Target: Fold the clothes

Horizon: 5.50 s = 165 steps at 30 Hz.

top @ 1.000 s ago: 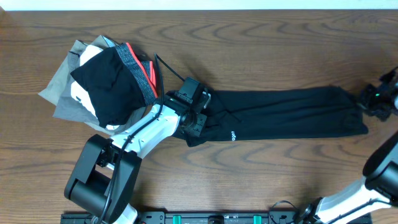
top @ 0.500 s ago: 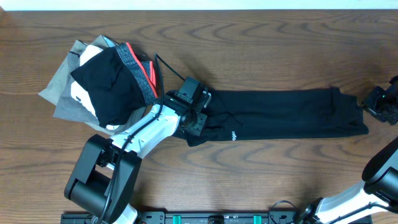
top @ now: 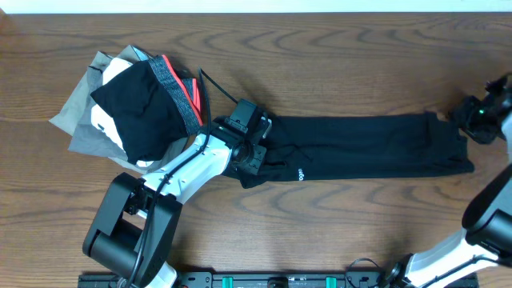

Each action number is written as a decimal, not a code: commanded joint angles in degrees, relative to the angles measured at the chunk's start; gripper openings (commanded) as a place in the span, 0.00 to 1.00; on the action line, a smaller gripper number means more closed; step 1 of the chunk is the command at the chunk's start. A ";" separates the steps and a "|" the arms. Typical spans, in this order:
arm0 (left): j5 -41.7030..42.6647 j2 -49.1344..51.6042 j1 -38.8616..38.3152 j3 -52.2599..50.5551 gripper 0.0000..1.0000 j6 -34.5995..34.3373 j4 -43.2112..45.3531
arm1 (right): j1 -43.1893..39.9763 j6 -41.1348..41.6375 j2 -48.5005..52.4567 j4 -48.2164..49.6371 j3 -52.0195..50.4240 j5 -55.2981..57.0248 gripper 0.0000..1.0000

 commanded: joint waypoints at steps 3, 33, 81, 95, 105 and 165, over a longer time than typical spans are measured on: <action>-0.48 0.52 -0.07 0.02 0.20 -0.76 0.02 | 1.88 -0.28 5.66 2.40 -0.31 -1.44 0.51; -0.48 0.52 -0.07 0.02 0.20 -0.94 0.50 | 0.79 -1.57 6.93 2.60 -0.63 -3.02 0.28; -0.48 0.52 -0.07 0.02 0.21 -0.94 0.87 | -0.13 -6.36 7.87 2.67 -1.33 -4.20 0.01; -0.50 0.52 -0.07 0.02 0.21 -0.94 1.75 | -4.76 -6.54 6.19 4.42 -1.36 -9.94 0.01; -0.50 0.52 -0.07 0.02 0.21 -0.94 2.19 | -5.29 -7.65 6.16 7.41 -1.09 -17.68 0.30; -0.48 0.52 -0.07 0.13 0.21 -0.94 2.27 | -14.95 -2.12 2.73 4.11 -0.26 -4.37 0.33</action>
